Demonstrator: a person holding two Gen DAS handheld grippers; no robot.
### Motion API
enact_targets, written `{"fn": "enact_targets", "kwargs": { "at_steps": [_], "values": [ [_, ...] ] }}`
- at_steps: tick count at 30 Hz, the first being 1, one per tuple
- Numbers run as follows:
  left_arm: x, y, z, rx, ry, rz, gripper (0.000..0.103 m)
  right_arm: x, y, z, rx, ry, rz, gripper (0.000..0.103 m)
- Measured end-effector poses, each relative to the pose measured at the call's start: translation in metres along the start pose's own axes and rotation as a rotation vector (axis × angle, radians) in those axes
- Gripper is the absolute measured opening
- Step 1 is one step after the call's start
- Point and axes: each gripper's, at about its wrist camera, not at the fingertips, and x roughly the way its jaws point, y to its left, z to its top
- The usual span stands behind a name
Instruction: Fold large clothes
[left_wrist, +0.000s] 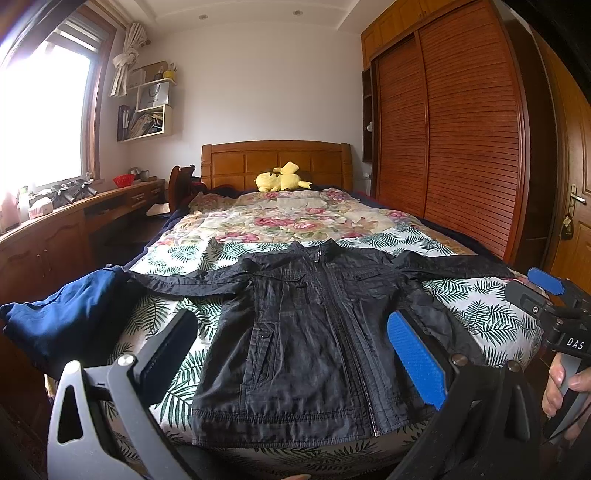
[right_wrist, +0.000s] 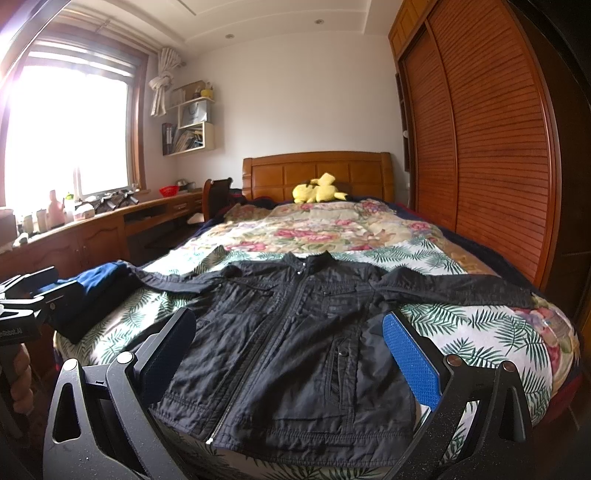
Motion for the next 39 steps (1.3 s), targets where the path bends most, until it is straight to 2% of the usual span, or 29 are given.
{"fn": "enact_targets", "kwargs": {
  "at_steps": [22, 31, 39],
  "values": [
    [0.0, -0.001, 0.001, 0.002, -0.005, 0.005, 0.103, 0.0, 0.001, -0.001, 0.003, -0.005, 0.001, 0.103],
    [0.017, 0.007, -0.004, -0.005, 0.026, 0.023, 0.103, 0.003, 0.003, 0.0, -0.007, 0.009, 0.011, 0.103],
    [0.041, 0.024, -0.011, -0.011, 0.062, 0.061, 0.103, 0.04, 0.006, -0.005, -0.031, 0.059, 0.052, 0.103]
  ]
}}
